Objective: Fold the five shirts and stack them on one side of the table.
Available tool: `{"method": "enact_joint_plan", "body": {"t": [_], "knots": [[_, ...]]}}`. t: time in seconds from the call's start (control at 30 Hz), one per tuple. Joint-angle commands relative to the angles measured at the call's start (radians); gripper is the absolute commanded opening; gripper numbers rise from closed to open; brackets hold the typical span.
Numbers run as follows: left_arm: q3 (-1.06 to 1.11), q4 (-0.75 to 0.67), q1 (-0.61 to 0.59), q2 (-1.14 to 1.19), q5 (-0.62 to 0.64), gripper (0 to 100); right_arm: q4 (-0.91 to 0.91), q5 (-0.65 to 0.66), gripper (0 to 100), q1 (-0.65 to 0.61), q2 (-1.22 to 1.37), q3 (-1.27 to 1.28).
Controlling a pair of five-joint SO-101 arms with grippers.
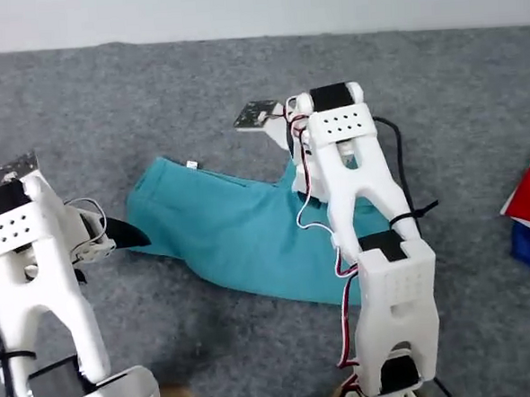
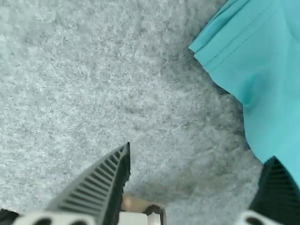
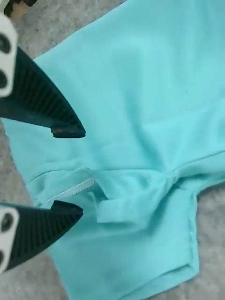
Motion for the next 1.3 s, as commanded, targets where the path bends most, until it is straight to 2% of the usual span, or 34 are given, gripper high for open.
{"method": "enact_joint_plan", "body": {"t": [0.0, 0.13, 0.33, 0.43, 0.73, 0.93, 1.27], "knots": [[-0.005, 0.032, 0.009, -0.038, -0.009, 41, -0.084, 0.006, 23.6, 0.001, 0.056, -0.041], [-0.005, 0.032, 0.006, -0.038, -0.009, 41, -0.245, 0.008, 21.7, 0.022, 0.171, -0.044], [-0.005, 0.032, 0.005, -0.038, -0.011, 41, -0.288, 0.008, 0.2, 0.031, 0.209, -0.08], [-0.005, 0.032, 0.009, -0.038, -0.011, 41, -0.277, 0.008, 3.8, 0.033, 0.188, -0.127], [-0.005, 0.032, 0.009, -0.038, -0.011, 41, -0.292, 0.008, 5.2, 0.031, 0.186, -0.192], [-0.005, 0.032, 0.009, -0.038, -0.011, 41, -0.257, 0.008, 16.2, 0.033, 0.139, -0.193], [-0.005, 0.032, 0.008, -0.04, -0.011, 41, -0.349, 0.008, 16.2, 0.079, 0.153, -0.193]]}}
